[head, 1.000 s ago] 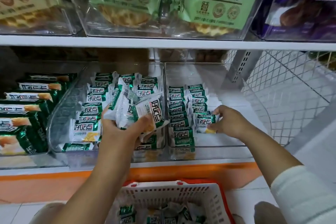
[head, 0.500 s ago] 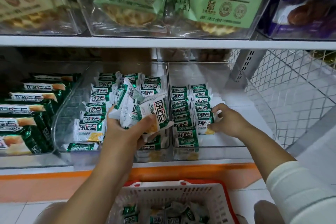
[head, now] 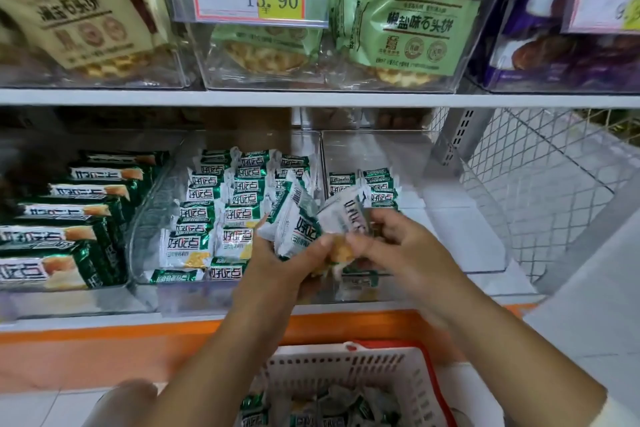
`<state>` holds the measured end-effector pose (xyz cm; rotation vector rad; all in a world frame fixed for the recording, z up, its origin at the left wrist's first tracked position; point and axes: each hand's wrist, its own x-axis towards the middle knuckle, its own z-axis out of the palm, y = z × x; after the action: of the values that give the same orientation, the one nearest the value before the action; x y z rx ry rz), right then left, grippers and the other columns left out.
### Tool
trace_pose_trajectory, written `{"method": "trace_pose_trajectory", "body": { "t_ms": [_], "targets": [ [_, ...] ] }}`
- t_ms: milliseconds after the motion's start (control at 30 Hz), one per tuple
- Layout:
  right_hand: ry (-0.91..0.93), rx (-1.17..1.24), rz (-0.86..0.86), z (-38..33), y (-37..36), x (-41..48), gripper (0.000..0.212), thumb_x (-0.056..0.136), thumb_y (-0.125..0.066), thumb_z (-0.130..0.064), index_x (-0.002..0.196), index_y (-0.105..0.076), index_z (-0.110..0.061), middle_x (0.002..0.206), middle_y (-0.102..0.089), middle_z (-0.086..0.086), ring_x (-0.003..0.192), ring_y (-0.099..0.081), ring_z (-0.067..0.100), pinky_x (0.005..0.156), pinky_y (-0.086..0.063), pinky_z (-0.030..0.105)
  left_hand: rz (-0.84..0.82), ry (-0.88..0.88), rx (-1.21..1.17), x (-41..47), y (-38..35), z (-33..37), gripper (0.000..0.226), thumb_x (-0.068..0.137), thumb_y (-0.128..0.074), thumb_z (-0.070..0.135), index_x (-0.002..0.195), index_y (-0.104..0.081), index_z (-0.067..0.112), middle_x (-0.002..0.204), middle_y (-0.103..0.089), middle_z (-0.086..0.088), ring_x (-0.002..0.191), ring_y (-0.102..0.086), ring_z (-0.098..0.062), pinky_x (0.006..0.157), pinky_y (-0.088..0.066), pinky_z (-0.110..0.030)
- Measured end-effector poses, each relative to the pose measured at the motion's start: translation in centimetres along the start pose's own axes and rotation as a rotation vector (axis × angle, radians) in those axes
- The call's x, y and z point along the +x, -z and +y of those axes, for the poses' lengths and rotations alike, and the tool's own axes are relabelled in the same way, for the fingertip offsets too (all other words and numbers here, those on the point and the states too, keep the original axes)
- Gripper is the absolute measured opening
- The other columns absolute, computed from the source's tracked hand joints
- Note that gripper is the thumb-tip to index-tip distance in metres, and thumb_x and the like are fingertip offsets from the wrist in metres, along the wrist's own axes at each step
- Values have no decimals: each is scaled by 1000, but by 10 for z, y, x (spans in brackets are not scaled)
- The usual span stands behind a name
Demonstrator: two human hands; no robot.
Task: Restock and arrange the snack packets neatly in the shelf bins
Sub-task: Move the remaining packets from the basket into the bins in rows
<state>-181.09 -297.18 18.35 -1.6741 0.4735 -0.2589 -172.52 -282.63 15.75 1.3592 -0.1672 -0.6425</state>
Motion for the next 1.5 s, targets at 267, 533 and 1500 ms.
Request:
{"method": "trace_pose_trajectory", "body": {
  "t_ms": [267, 533, 1500],
  "targets": [
    [-107, -623, 96, 44, 97, 54, 35, 79, -78, -11, 97, -63, -37, 110, -58, 2, 87, -60, 17, 81, -47, 25, 27, -56, -97, 14, 15, 6, 25, 92, -61, 4, 109, -52, 20, 73, -73, -3, 68, -69, -26, 69, -60, -43],
    [-159, -846, -57, 74, 84, 84, 41, 77, -80, -14, 99, -46, -17, 86, -48, -7, 68, -45, 7, 52, -31, 20, 33, -40, -93, 27, 13, -4, 30, 90, -64, 8, 116, -56, 21, 101, -73, -15, 81, -73, -30, 74, -58, -43],
    [-40, -40, 47, 6, 7, -9, 23, 80, -75, -25, 101, -66, -29, 90, -73, -3, 78, -71, 12, 69, -56, 26, -179, 25, -145, 1, -2, -6, 45, 73, -70, 32, 113, -60, 15, 101, -73, -13, 92, -71, -29, 86, -59, -47]
  ]
}}
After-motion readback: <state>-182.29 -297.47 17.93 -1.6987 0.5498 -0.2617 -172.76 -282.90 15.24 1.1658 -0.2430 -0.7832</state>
